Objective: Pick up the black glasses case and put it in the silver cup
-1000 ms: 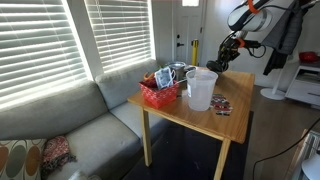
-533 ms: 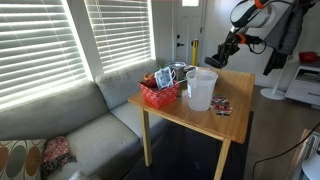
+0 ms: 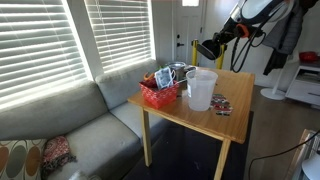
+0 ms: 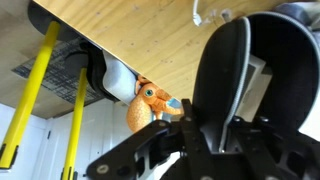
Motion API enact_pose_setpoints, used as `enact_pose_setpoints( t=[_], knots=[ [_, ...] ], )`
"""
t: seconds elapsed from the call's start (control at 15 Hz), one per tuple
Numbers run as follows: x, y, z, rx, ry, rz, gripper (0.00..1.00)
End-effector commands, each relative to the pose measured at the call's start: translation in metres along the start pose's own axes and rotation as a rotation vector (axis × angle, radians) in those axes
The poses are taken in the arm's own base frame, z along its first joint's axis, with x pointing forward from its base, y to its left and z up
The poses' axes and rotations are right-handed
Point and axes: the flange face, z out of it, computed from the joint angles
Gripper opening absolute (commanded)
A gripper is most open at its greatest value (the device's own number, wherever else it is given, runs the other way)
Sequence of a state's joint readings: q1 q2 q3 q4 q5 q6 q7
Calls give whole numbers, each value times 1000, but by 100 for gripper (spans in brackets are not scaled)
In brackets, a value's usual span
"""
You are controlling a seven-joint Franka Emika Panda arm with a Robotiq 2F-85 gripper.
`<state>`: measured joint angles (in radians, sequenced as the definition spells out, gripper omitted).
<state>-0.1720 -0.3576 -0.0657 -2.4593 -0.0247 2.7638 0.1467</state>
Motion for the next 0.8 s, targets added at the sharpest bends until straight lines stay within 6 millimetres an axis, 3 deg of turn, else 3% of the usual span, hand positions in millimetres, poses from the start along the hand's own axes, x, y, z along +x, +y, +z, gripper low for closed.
enact_pose_setpoints(
  t=[0.0, 0.27, 0.33, 0.47, 0.73],
  knots=[
    [-15, -45, -41, 42, 95, -50, 3],
    [-9, -97, -63, 95, 132, -83, 3],
    [-11, -83, -51, 77, 110, -91, 11],
    [-12, -97, -57, 93, 120, -100, 11],
    [-11, -97, -57, 93, 120, -98, 11]
  ],
)
